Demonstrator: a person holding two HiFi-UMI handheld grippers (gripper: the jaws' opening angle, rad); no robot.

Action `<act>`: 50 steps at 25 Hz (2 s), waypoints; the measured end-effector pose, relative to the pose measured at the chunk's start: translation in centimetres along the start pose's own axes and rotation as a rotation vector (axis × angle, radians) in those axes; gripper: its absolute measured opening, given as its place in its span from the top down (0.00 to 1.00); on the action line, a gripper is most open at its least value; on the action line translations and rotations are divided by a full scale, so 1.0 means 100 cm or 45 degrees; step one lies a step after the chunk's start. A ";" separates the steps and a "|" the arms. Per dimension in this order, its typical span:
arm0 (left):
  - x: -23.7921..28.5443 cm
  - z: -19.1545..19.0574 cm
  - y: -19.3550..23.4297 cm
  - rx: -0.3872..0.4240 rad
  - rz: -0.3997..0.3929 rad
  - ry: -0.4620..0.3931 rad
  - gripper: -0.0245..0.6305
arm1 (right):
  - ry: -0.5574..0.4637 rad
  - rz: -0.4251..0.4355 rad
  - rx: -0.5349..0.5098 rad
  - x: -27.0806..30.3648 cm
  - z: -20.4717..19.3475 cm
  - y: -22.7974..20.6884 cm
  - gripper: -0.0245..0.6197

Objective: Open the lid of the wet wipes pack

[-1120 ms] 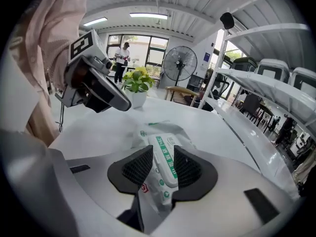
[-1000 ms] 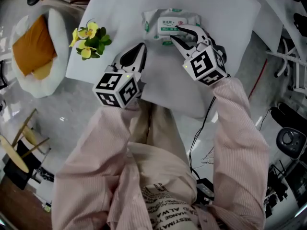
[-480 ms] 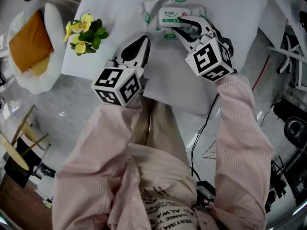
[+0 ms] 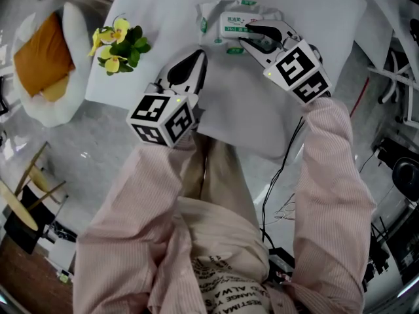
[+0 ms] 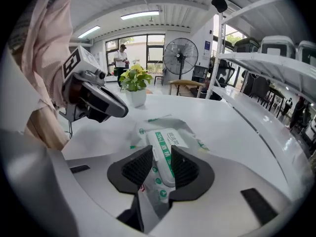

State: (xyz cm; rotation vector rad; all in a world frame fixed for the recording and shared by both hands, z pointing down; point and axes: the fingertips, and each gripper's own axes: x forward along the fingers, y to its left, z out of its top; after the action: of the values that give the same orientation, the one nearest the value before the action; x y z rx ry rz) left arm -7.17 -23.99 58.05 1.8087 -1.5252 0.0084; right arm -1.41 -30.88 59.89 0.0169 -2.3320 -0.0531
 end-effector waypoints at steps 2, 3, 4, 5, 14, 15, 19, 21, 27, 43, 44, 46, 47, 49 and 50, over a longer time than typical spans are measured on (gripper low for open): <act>0.000 0.003 0.000 0.000 0.000 -0.007 0.96 | -0.010 0.036 0.054 -0.001 0.001 -0.001 0.79; 0.000 0.004 0.000 0.000 0.000 -0.009 0.96 | -0.013 0.054 0.079 -0.002 0.001 -0.002 0.79; 0.000 0.004 0.000 -0.001 0.001 -0.011 0.96 | -0.013 0.071 0.099 -0.002 0.002 -0.002 0.79; 0.000 0.005 0.000 -0.003 0.002 -0.012 0.96 | -0.014 0.086 0.114 -0.002 0.002 -0.003 0.79; 0.004 0.007 0.001 -0.009 0.010 -0.013 0.96 | -0.092 0.217 0.336 -0.006 0.006 -0.010 0.80; 0.005 0.008 0.001 -0.008 0.009 -0.013 0.96 | -0.090 0.221 0.333 -0.006 0.006 -0.011 0.80; 0.008 0.009 -0.001 -0.005 0.004 -0.013 0.96 | -0.100 0.226 0.338 -0.008 0.008 -0.012 0.80; 0.009 0.010 -0.002 -0.006 0.001 -0.014 0.96 | -0.113 0.224 0.345 -0.010 0.011 -0.014 0.80; 0.011 0.013 -0.004 -0.004 0.002 -0.015 0.96 | -0.145 0.204 0.320 -0.015 0.022 -0.021 0.83; 0.024 0.033 -0.012 -0.008 -0.021 -0.017 0.96 | -0.155 0.149 0.202 -0.016 0.045 -0.049 0.90; 0.026 0.034 -0.011 -0.007 -0.022 -0.015 0.96 | -0.156 0.148 0.207 -0.015 0.045 -0.051 0.90; 0.028 0.037 -0.009 -0.004 -0.022 -0.016 0.96 | -0.158 0.144 0.212 -0.014 0.046 -0.055 0.91; 0.029 0.039 -0.008 -0.003 -0.021 -0.016 0.96 | -0.159 0.140 0.212 -0.013 0.047 -0.057 0.91; 0.031 0.041 -0.007 -0.001 -0.020 -0.015 0.96 | -0.161 0.133 0.213 -0.012 0.048 -0.061 0.91; 0.032 0.042 -0.006 -0.001 -0.019 -0.014 0.96 | -0.163 0.129 0.216 -0.011 0.048 -0.063 0.91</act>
State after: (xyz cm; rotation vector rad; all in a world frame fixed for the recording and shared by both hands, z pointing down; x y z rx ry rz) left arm -7.63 -28.94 56.13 1.8221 -1.5192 -0.0098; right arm -4.20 -37.02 55.49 -0.0208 -2.4552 0.1995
